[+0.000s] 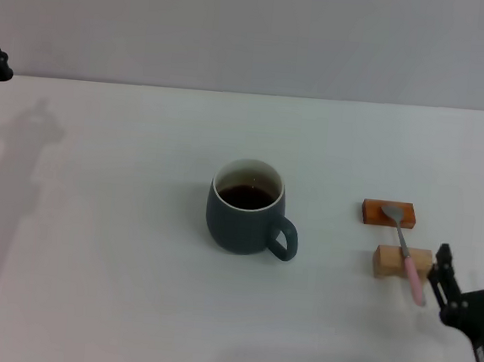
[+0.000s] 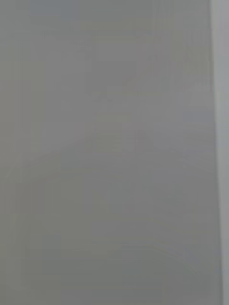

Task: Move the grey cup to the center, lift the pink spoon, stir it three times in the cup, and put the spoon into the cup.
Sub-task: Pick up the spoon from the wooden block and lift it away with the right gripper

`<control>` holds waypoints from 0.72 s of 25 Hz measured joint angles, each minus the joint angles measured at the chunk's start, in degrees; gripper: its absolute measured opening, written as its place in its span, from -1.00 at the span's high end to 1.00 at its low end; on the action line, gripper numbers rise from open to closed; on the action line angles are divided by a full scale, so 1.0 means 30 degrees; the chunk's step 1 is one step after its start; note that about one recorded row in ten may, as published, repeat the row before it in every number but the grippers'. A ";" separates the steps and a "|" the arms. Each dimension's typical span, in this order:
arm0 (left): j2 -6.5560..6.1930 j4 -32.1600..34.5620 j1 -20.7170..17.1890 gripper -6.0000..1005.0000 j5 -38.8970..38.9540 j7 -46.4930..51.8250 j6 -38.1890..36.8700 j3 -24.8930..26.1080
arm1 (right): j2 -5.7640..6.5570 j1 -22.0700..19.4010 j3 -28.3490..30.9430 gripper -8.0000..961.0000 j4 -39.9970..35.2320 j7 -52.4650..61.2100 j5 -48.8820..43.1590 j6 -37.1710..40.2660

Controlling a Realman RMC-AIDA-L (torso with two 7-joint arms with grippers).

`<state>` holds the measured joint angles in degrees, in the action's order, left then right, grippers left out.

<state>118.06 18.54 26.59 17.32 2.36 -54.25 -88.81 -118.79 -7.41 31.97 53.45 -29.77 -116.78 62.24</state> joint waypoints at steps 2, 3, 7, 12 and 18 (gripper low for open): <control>-0.0011 0.0001 0.0094 0.94 0.0012 -0.0024 0.0060 0.0008 | 0.0032 0.0144 -0.0429 -0.64 -0.0140 0.0012 0.0379 -0.0062; -0.0010 0.0001 0.0126 0.94 0.0017 -0.0038 0.0082 0.0011 | 0.0041 0.0186 -0.0581 -0.64 -0.0199 0.0016 0.0505 -0.0128; -0.0010 0.0001 0.0172 0.94 0.0027 -0.0055 0.0092 0.0053 | 0.0036 0.0248 -0.0869 -0.64 -0.0360 0.0044 0.0689 -0.0889; -0.0007 0.0001 0.0191 0.94 0.0016 -0.0069 0.0099 0.0129 | 0.0018 0.0546 -0.0986 -0.64 -0.0600 0.0152 0.0712 -0.2204; -0.0017 0.0001 0.0124 0.93 -0.0004 -0.0083 0.0099 0.0259 | 0.0016 0.1085 -0.1084 -0.64 -0.0926 0.0620 0.0746 -0.3265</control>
<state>118.00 18.55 26.96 17.31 2.11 -53.96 -88.03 -118.74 -4.16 28.72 50.68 -27.91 -114.54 52.45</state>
